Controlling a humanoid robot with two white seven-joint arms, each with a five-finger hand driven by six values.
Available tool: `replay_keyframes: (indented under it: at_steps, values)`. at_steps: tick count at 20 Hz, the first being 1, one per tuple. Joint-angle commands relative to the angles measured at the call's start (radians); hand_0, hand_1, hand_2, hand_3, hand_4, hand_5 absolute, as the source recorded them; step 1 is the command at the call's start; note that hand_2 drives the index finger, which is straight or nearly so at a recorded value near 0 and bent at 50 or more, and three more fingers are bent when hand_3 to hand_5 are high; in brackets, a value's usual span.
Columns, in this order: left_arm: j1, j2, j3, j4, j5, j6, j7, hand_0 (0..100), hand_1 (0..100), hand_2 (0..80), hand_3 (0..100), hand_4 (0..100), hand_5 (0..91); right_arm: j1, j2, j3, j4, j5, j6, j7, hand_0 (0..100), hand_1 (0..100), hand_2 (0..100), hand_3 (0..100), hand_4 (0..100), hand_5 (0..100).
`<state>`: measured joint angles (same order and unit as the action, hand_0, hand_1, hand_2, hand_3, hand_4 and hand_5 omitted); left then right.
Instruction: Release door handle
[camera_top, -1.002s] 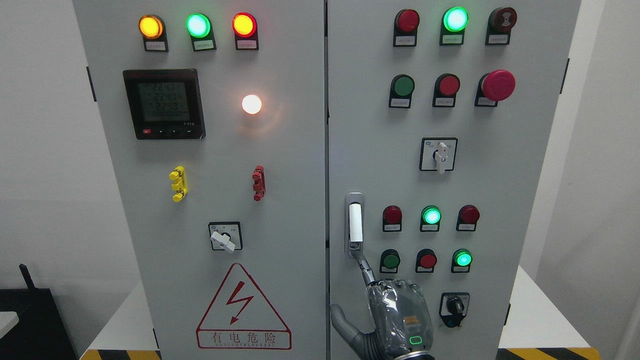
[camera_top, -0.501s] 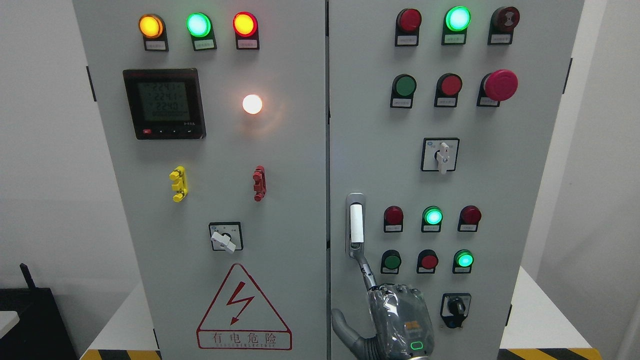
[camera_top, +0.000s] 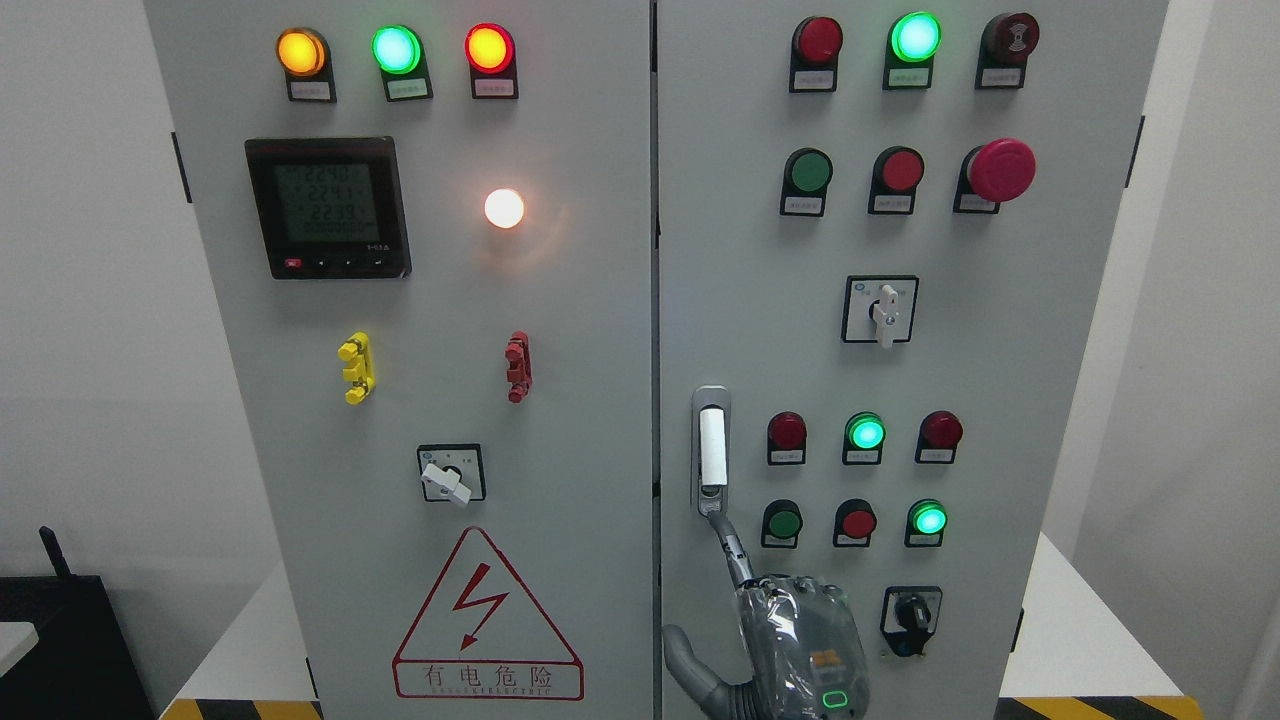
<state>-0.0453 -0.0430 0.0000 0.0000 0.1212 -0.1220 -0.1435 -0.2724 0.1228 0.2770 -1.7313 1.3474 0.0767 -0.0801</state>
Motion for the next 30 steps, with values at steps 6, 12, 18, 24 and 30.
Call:
replay_keyframes:
  at_steps: [6,12,18,24,30]
  values:
    - [0.001,0.000,0.011,0.017,0.000,-0.001,0.001,12,39,0.0,0,0,0.0,0.038,-0.012,-0.001,-0.071,-0.002,-0.023,-0.046,36,25,0,100,91,97]
    - [-0.001,0.000,0.011,0.017,0.000,0.001,0.001,12,39,0.0,0,0,0.0,0.099,-0.009,-0.015,-0.122,-0.004,-0.101,-0.087,45,26,0,89,83,87]
    - [-0.001,0.000,0.011,0.017,0.000,0.001,0.001,12,39,0.0,0,0,0.0,0.101,0.001,-0.035,-0.129,-0.005,-0.139,-0.107,51,19,35,65,58,59]
    - [-0.001,0.000,0.011,0.017,0.000,0.001,0.001,12,39,0.0,0,0,0.0,0.035,0.011,-0.055,-0.126,-0.005,-0.132,-0.104,47,7,55,71,57,56]
    - [-0.001,0.000,0.011,0.017,0.000,0.001,0.001,12,39,0.0,0,0,0.0,0.019,0.008,-0.055,-0.122,0.018,-0.098,-0.101,38,0,79,94,73,68]
